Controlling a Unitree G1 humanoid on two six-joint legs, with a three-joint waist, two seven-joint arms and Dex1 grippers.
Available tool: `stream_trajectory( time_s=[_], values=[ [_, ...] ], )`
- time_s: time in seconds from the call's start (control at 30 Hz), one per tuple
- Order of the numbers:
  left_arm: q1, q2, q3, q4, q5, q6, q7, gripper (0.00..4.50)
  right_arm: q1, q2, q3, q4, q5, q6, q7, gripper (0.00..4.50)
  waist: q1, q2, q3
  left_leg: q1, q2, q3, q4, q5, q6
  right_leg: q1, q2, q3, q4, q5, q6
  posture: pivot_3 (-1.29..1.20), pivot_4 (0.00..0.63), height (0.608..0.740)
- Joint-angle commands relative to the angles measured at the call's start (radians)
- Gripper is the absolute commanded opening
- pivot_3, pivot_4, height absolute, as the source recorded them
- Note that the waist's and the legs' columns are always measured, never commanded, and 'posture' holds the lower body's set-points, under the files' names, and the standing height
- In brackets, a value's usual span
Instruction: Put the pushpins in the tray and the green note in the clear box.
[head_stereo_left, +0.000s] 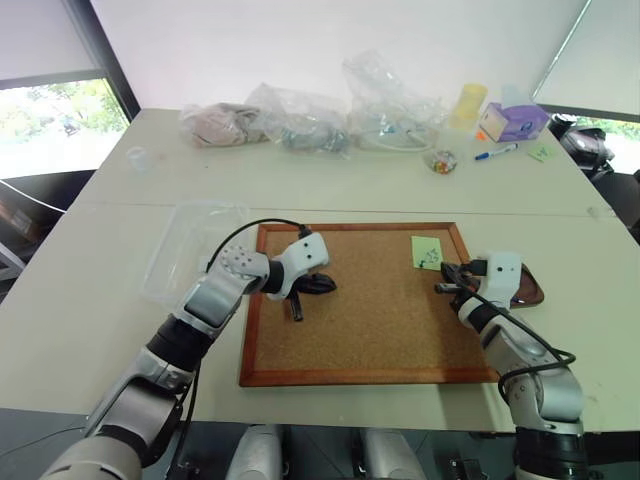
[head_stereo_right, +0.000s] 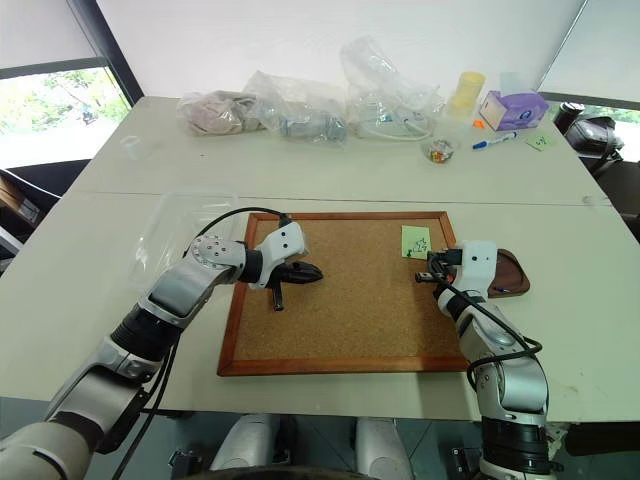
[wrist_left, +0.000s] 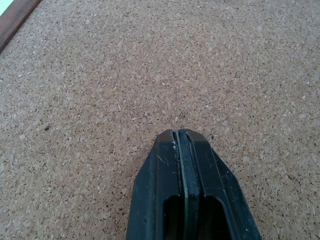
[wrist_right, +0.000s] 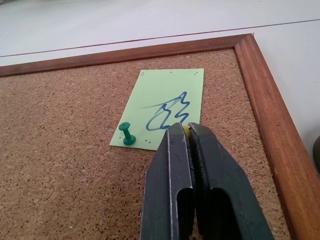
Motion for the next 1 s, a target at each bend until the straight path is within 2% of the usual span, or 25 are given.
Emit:
stream_trajectory(
  time_s=[0.03,0.37,0.47,0.6,0.77,1.0],
  values=[
    [0.005,0.008,-0.028,0.010,0.033,0.005,0.009,0.00,0.007,0.001,-0.026,-0.032,-0.013,-0.083,0.004,0.03,0.000,0.000,0.000,0.000,0.000,0.000,0.000,0.000,0.000,0.000,0.000,0.000,0.000,0.000,0.000,0.00,0.150,0.737],
    [0.007,0.037,-0.058,0.029,0.066,-0.004,-0.001,0.00,0.037,0.015,-0.059,-0.068,-0.031,-0.245,-0.005,0.03,-0.004,0.000,0.000,0.000,0.000,0.000,0.000,0.000,0.000,0.000,0.001,0.000,0.000,0.000,0.000,0.00,0.150,0.737],
    [0.005,0.035,-0.059,0.030,0.067,-0.009,-0.001,0.00,0.038,0.037,-0.098,-0.080,0.008,-0.242,-0.030,0.03,-0.004,0.000,0.000,0.000,0.001,0.000,0.000,0.000,0.000,0.000,0.001,0.000,0.000,0.000,0.000,0.00,0.150,0.737],
    [0.005,0.031,-0.056,0.030,0.066,-0.015,-0.003,0.00,0.051,0.007,-0.161,-0.056,-0.048,-0.212,-0.119,0.03,-0.002,0.000,0.000,0.000,0.001,0.000,0.000,0.000,0.000,0.000,0.000,0.000,0.000,0.000,0.000,0.00,0.150,0.737],
    [0.005,0.027,-0.057,0.030,0.067,-0.023,-0.005,0.00,0.057,-0.032,-0.166,-0.007,-0.090,-0.137,-0.155,0.03,-0.004,0.001,-0.001,0.001,0.001,0.001,0.000,0.000,0.000,0.000,0.000,0.000,0.000,0.000,0.000,0.00,0.150,0.737],
    [0.006,0.027,-0.057,0.030,0.070,-0.030,-0.003,0.00,0.042,-0.031,-0.173,0.036,-0.083,-0.092,-0.159,0.03,-0.003,0.001,-0.001,0.001,0.001,0.001,0.000,0.000,0.000,0.000,0.000,0.000,0.000,0.000,0.000,0.00,0.150,0.737]
  ],
)
